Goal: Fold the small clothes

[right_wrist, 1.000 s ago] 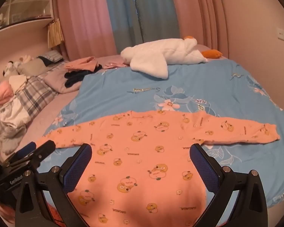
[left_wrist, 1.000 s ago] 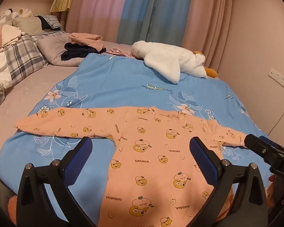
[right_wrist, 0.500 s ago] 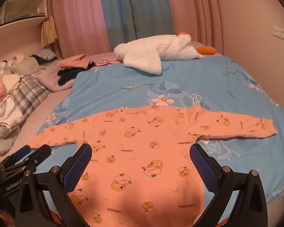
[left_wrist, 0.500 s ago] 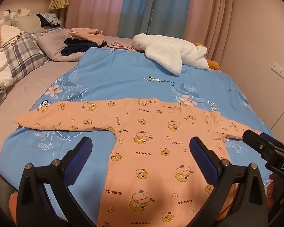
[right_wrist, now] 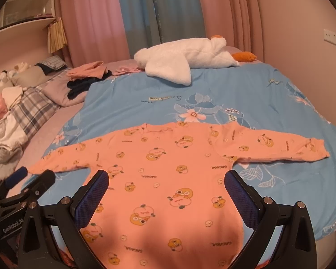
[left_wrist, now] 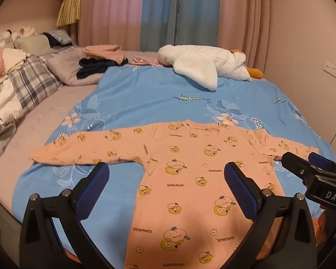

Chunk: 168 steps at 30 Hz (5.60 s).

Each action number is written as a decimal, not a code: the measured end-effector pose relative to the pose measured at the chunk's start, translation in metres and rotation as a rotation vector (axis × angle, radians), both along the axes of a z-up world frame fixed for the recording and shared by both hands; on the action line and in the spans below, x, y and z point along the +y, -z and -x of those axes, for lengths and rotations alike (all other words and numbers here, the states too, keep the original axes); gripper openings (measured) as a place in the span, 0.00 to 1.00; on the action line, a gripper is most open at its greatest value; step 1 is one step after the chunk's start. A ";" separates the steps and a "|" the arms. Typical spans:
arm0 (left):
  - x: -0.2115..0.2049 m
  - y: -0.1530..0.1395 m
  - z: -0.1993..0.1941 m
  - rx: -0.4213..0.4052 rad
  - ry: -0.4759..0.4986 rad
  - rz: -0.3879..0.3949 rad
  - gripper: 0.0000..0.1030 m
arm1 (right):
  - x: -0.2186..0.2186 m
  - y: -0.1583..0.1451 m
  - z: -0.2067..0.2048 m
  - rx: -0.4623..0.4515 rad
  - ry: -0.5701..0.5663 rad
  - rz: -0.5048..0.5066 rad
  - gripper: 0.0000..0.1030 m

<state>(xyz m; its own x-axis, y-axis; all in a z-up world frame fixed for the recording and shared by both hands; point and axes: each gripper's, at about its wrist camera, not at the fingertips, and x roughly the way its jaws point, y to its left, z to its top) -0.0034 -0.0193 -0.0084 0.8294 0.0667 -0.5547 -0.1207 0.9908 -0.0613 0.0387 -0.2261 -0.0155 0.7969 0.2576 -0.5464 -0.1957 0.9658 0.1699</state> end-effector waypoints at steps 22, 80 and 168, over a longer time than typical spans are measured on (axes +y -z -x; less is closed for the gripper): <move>-0.003 0.002 0.006 -0.013 0.003 -0.017 0.99 | 0.000 0.005 0.000 0.005 0.020 0.001 0.99; 0.020 0.003 0.004 -0.001 0.045 0.187 0.99 | 0.009 0.006 -0.013 0.001 -0.048 -0.031 0.99; -0.070 0.117 -0.148 0.426 0.202 0.333 0.47 | -0.317 0.045 -0.096 -0.108 0.760 -0.301 0.05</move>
